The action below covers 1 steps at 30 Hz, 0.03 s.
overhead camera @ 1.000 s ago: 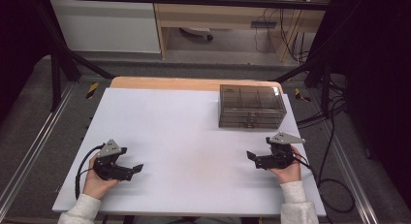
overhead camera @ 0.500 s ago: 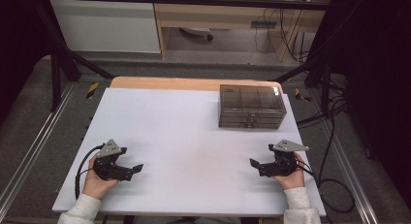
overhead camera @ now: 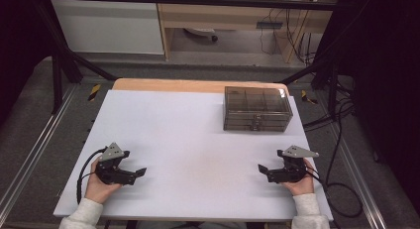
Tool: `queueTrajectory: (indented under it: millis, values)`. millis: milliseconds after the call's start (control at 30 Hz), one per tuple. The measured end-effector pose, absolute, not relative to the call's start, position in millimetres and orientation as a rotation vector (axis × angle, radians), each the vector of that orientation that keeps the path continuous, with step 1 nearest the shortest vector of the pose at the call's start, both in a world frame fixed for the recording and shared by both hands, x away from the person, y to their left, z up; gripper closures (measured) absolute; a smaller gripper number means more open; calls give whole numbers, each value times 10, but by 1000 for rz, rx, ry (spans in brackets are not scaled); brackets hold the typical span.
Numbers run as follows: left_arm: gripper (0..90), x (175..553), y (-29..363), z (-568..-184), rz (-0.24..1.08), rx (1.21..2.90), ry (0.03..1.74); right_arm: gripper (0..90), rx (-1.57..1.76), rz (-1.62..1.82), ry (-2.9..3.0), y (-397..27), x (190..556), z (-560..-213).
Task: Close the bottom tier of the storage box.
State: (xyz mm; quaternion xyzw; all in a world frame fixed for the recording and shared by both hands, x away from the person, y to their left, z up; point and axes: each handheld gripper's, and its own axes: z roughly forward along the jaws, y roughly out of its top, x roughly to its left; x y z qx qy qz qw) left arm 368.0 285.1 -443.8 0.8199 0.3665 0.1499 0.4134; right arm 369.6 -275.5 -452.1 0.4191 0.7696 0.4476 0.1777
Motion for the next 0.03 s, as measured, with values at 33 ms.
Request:
queueTrajectory:
  millis: [33]
  values:
    - [45, 3679, 2850, -4438, 378, 2062, 921, 4, 1186, 1266, 2178, -2754, 3696, -4522]
